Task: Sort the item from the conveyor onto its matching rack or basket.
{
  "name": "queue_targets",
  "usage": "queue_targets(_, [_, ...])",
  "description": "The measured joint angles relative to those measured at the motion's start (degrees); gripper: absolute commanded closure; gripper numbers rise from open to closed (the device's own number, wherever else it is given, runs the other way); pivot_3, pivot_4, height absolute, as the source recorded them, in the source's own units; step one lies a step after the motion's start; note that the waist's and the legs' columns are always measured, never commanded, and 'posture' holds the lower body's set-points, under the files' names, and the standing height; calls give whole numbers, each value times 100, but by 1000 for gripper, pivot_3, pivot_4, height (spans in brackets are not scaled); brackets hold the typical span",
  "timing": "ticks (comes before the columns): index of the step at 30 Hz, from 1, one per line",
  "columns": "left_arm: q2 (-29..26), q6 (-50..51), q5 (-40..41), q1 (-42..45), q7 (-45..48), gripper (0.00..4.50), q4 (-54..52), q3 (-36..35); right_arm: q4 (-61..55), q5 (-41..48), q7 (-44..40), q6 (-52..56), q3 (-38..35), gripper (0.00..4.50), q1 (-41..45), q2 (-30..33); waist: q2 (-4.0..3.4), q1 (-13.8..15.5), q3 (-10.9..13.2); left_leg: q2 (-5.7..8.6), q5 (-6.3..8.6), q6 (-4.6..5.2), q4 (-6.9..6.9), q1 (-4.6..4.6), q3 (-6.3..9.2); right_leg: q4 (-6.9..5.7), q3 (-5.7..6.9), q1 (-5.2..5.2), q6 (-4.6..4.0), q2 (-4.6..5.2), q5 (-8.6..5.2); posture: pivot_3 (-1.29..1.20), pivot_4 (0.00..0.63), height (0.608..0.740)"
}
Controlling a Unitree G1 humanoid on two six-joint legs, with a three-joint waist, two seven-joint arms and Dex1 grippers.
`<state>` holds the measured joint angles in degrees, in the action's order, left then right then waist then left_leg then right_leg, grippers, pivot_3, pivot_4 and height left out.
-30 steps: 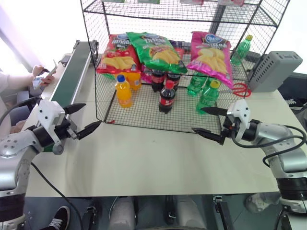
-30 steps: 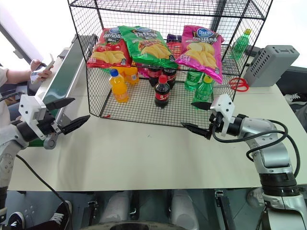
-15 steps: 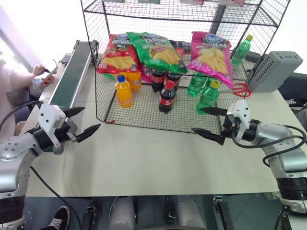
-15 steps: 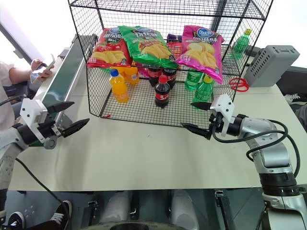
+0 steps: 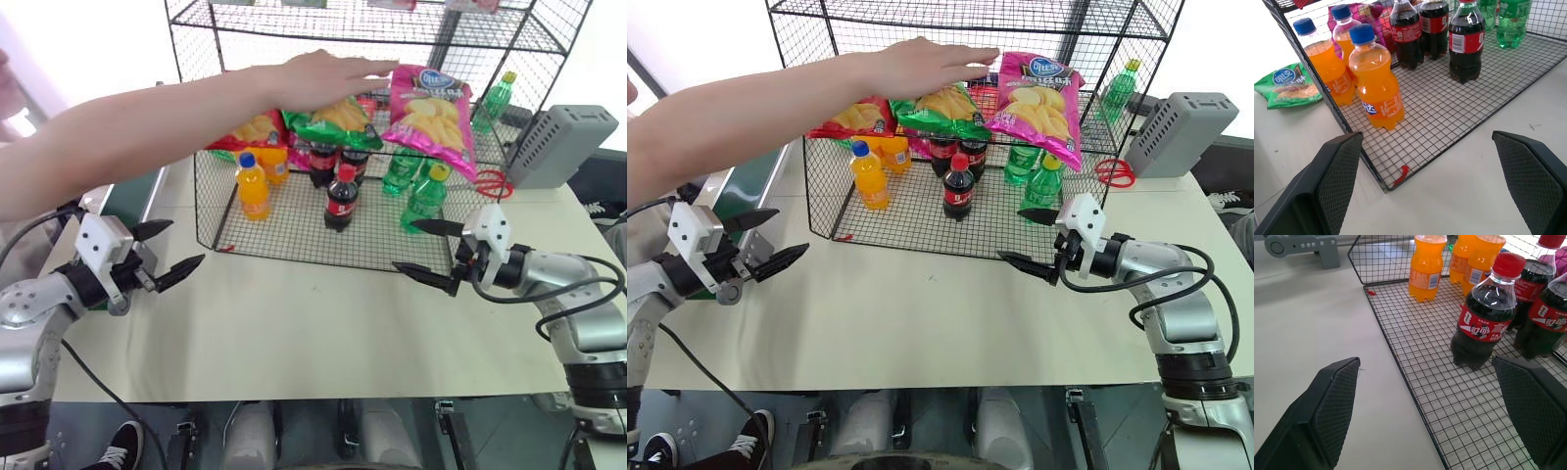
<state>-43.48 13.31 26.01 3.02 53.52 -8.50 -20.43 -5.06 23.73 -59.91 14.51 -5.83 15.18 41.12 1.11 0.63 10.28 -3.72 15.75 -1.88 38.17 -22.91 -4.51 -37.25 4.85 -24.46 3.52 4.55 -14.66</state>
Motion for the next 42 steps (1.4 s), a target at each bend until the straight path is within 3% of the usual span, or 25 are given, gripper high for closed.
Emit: queue_targets(42, [60,-262,-112,-16,-37,0,103,-40,375,-272,-108,-376,297,8,336,-114,0,-4,0,-1,0,0,0,2,-2,-2,0,0,0,0,0,0,150,740])
